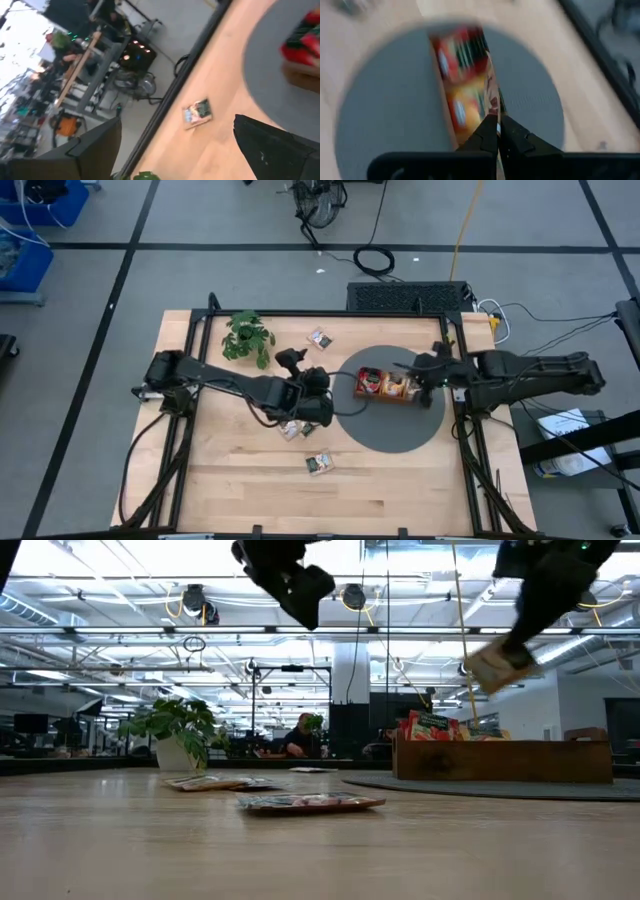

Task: Pick & Place Tea
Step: Put the brown tea bag into the right section of the wooden organizer

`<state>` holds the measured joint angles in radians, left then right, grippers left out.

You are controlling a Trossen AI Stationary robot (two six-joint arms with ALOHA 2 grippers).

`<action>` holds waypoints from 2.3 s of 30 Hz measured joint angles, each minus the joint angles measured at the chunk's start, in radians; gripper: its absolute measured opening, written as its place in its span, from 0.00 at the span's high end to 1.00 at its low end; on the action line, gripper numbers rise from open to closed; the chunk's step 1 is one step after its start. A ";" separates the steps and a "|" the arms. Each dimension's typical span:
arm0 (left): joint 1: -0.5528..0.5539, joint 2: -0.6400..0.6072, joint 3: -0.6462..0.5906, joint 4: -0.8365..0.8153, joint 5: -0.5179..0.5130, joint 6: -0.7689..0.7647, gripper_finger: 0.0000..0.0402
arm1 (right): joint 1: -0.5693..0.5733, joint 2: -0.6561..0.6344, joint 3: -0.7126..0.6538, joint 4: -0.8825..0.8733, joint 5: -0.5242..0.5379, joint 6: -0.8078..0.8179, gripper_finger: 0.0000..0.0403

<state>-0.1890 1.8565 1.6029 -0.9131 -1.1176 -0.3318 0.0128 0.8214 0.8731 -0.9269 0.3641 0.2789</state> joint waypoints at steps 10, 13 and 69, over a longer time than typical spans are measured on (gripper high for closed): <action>-0.005 -0.054 -0.059 -0.006 -0.113 -0.068 0.08 | -0.017 0.128 0.080 -0.324 -0.175 0.126 1.00; -0.008 -0.091 -0.060 -0.013 -0.064 -0.037 0.08 | -0.035 0.165 0.076 -0.354 -0.210 0.105 1.00; 0.137 -0.452 -0.060 0.158 0.944 0.533 0.09 | -0.275 0.525 0.075 -0.274 -0.230 -0.142 0.82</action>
<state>-0.0525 1.4044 1.5429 -0.7547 -0.1734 0.2016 -0.2626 1.3468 0.9482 -1.2005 0.1337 0.1371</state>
